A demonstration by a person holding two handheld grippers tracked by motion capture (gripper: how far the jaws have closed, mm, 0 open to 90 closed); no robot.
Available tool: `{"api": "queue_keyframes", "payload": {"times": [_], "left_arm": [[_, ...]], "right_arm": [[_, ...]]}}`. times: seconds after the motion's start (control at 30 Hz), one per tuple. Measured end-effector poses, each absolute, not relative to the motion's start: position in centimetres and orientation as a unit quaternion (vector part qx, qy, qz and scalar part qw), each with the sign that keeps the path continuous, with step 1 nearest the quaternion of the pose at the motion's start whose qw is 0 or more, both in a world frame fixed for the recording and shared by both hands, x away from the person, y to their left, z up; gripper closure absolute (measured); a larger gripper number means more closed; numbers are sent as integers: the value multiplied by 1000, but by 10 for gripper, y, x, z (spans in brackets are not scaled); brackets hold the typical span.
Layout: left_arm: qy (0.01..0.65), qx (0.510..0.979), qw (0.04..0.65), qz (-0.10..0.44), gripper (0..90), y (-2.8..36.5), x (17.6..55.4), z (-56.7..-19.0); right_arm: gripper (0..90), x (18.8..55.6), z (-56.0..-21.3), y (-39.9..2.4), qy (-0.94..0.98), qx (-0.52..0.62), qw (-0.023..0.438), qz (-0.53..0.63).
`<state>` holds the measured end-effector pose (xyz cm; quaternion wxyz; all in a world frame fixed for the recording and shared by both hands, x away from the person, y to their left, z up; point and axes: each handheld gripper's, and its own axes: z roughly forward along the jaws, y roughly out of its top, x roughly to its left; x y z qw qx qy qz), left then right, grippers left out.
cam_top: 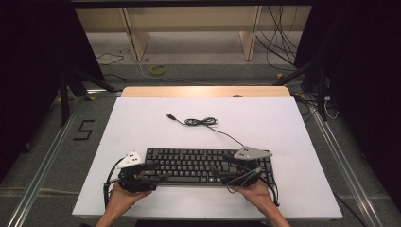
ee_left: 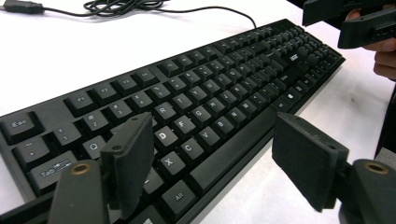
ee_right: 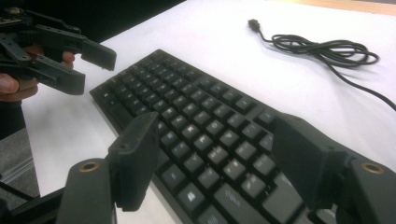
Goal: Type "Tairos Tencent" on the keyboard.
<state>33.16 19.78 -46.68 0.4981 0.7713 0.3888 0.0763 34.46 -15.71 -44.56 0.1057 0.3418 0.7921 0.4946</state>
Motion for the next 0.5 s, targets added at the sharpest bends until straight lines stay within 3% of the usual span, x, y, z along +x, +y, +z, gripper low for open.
{"api": "queue_keyframes", "payload": {"times": [0.5], "left_arm": [[399, 771, 490, 81, 299, 201, 333, -467]], "right_arm": [[350, 365, -449, -126, 807, 333, 94, 478]]}}
